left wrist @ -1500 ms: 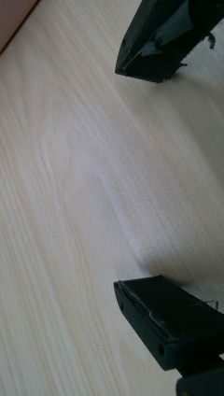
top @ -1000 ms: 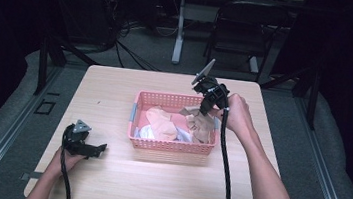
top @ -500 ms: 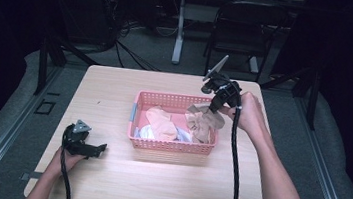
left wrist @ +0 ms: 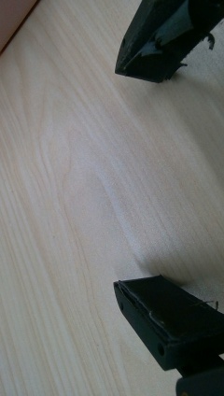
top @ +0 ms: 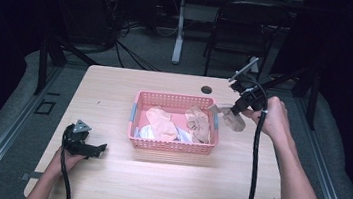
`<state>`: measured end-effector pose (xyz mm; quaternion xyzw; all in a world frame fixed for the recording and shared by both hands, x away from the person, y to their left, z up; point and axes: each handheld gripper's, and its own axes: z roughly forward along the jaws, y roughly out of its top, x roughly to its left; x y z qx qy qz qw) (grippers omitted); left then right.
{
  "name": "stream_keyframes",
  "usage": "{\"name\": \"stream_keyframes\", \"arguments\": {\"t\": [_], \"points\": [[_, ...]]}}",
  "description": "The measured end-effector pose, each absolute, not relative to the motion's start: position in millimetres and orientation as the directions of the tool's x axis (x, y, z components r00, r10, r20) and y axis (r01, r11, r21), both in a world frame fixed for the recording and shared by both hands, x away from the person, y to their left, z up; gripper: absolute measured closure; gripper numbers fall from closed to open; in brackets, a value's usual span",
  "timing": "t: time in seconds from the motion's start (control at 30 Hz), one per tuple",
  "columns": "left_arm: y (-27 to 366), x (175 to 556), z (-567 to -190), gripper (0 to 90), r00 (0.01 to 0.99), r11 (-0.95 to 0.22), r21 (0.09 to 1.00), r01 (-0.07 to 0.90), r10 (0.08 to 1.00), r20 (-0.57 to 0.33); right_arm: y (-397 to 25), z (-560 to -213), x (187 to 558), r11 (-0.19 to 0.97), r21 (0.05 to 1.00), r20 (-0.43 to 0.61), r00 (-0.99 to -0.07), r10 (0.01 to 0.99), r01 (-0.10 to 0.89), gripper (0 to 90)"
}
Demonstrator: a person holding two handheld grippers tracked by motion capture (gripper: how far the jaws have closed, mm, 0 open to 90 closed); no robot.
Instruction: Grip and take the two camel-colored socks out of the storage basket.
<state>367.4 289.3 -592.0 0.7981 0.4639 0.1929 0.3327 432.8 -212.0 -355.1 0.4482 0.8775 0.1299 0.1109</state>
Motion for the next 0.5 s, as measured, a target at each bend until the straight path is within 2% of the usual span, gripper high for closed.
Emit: {"name": "stream_keyframes", "arguments": {"t": [0.5], "points": [[289,367,-592,0.1,0.494,-0.346,0.712,0.611,0.869,-0.002,-266,-385,431,0.492,0.296,-0.060,-0.498,0.865,0.819,86.0]]}}
